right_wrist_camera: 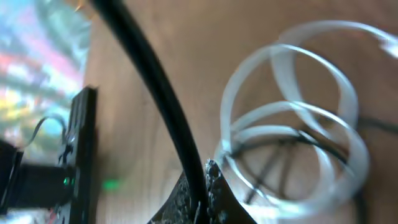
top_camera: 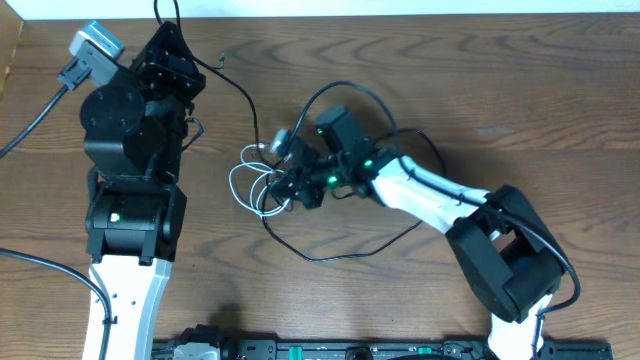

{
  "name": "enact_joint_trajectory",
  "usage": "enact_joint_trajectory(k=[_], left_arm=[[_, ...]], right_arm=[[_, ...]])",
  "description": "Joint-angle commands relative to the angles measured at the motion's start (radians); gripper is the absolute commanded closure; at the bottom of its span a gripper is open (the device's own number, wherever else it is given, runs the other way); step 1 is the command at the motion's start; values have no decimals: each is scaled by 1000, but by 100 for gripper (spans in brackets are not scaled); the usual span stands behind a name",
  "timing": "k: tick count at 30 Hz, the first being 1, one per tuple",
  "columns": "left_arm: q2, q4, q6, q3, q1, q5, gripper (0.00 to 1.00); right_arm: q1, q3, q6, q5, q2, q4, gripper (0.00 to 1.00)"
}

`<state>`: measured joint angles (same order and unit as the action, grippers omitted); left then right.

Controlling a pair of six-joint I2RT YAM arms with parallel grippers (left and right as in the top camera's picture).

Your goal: Untangle cables

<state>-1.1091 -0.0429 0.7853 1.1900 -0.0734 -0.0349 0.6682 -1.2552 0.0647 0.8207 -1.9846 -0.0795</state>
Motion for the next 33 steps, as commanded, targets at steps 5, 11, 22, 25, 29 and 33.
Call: enact_joint_trajectory(k=[5, 11, 22, 25, 29, 33], left_arm=[[3, -93, -95, 13, 5, 1, 93], [3, -148, -268, 12, 5, 97, 93], [2, -279, -344, 12, 5, 196, 92], [-1, -293, -348, 12, 5, 196, 93], [-1, -296, -348, 12, 5, 196, 93], [-1, -298, -348, 12, 5, 197, 93]], right_arm=[[-162, -37, 184, -105, 237, -178, 99], [-238, -77, 427, -139, 437, -296, 99], [-185, -76, 523, -604, 570, -500, 99], [-174, -76, 571, -384, 554, -468, 99], [-171, -76, 714, -172, 542, -326, 99], [-166, -76, 809, -161, 536, -216, 99]])
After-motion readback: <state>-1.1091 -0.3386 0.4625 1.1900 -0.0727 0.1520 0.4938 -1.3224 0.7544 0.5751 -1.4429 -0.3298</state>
